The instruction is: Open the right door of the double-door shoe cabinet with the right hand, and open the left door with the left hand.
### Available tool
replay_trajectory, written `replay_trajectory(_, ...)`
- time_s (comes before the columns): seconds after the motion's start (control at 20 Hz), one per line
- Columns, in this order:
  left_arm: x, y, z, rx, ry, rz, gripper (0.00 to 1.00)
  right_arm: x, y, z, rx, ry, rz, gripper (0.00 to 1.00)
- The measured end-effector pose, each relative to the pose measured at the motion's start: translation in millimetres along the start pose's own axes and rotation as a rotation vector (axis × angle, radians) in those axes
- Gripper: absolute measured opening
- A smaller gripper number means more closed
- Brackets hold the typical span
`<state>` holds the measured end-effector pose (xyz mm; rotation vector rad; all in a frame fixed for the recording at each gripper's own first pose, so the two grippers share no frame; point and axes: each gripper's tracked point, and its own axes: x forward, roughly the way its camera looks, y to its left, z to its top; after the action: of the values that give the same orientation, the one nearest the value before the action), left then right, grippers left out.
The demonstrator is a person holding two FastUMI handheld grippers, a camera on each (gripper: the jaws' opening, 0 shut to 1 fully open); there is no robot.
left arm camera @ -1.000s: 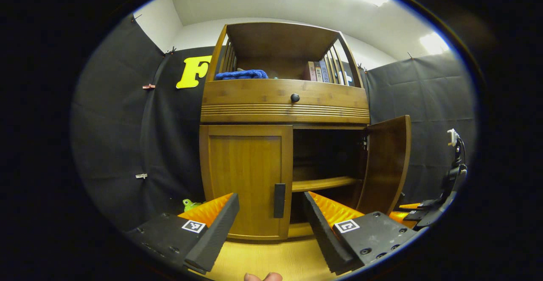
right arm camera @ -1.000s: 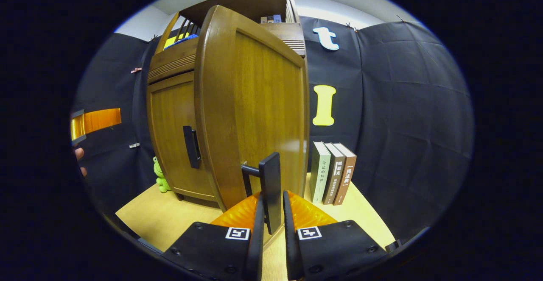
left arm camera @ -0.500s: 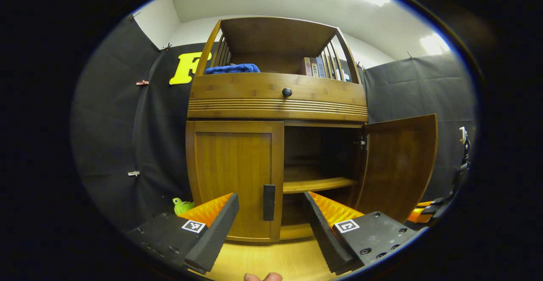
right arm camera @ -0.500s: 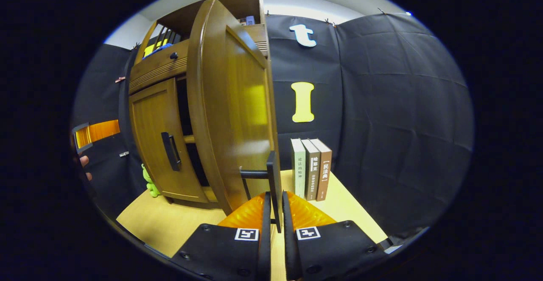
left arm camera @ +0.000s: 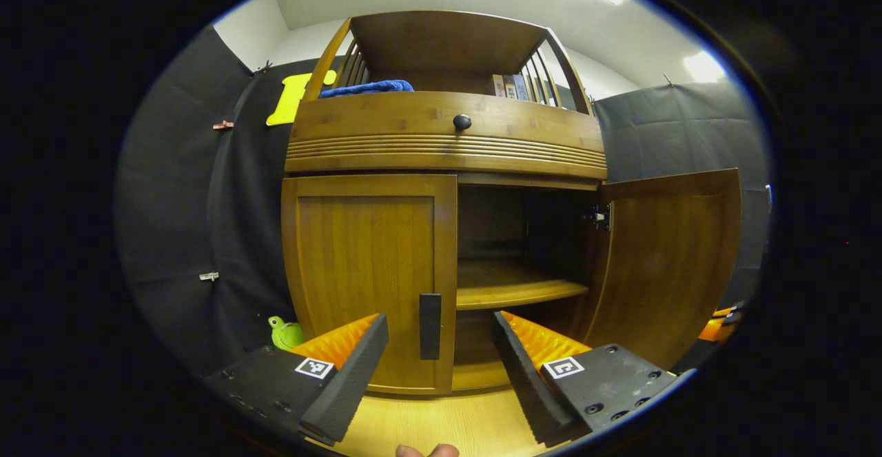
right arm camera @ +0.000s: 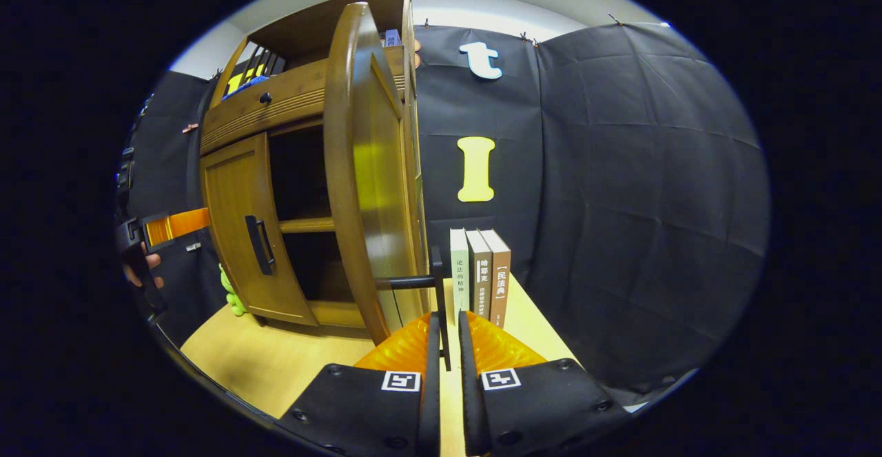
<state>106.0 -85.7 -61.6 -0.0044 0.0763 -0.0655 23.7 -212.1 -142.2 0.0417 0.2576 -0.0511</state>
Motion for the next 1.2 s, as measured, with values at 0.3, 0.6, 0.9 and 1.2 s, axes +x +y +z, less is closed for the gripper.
replay_trajectory(0.3,23,-4,-8,-0.005,0.009,0.007,0.92,-13,-22,15,-0.037,-0.054,-0.063,0.27)
replay_trajectory(0.6,52,1,-18,-0.021,0.019,0.026,0.95,-26,-34,22,-0.004,-0.074,-0.12,0.47)
replay_trajectory(0.9,100,18,-50,0.003,0.055,0.061,0.9,-45,-63,44,0.01,-0.126,-0.209,0.93)
replay_trajectory(1.2,140,26,-83,0.001,0.12,0.084,0.71,-41,-64,49,0.016,-0.132,-0.194,0.98)
